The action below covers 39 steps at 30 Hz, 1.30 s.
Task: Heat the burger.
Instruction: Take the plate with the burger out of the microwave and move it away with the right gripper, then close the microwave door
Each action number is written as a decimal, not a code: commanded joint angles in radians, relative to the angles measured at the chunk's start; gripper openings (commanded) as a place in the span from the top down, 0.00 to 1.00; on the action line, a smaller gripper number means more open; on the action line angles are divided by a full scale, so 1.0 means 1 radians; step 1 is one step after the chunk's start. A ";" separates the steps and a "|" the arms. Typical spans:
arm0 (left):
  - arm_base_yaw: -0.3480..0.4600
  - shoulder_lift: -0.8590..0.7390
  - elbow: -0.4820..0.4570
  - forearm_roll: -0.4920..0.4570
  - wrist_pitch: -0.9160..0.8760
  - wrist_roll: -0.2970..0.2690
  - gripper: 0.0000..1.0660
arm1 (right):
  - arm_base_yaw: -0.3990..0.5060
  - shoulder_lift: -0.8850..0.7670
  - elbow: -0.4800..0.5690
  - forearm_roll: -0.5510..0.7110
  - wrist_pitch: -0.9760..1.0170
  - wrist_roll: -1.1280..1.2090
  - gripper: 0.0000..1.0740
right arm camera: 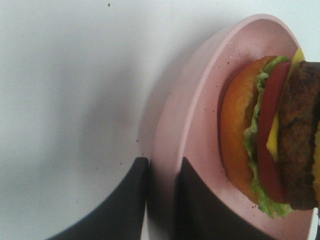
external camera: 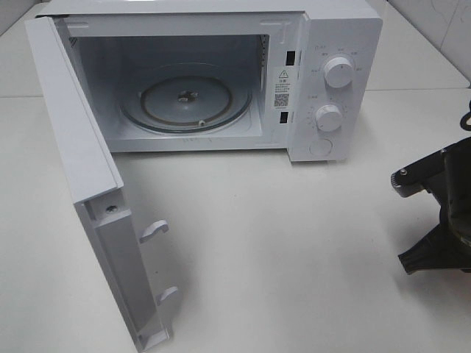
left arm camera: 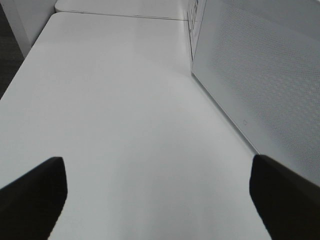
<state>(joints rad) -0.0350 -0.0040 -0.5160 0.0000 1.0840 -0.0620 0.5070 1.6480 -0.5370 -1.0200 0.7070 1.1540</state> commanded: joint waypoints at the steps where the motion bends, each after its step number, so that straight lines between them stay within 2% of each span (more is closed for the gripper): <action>1: 0.003 -0.014 0.000 -0.010 -0.017 0.000 0.15 | -0.010 -0.001 -0.008 -0.046 0.017 0.016 0.90; 15: 0.003 -0.014 0.000 -0.010 -0.017 0.000 0.15 | -0.010 -0.001 -0.008 -0.030 -0.002 0.016 0.85; 21: 0.003 -0.014 0.000 -0.010 -0.017 0.000 0.15 | -0.010 -0.001 -0.008 -0.026 -0.048 0.016 0.75; 22: 0.003 -0.014 0.000 -0.010 -0.017 0.000 0.15 | -0.010 -0.001 -0.008 -0.021 -0.063 0.015 0.70; 25: 0.003 -0.014 0.000 -0.010 -0.017 0.000 0.15 | -0.010 -0.004 -0.008 -0.007 -0.077 0.012 0.65; 34: 0.003 -0.014 0.000 -0.010 -0.017 0.000 0.15 | -0.010 -0.004 -0.008 0.034 -0.111 -0.025 0.62; 37: 0.003 -0.014 0.000 -0.010 -0.017 0.000 0.15 | -0.010 -0.004 -0.008 0.077 -0.144 -0.085 0.59; 39: 0.003 -0.014 0.000 -0.010 -0.017 0.000 0.15 | -0.010 -0.004 -0.008 0.102 -0.166 -0.121 0.53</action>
<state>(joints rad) -0.0350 -0.0040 -0.5160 0.0000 1.0840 -0.0620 0.5030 1.6480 -0.5400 -0.9390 0.5620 1.0790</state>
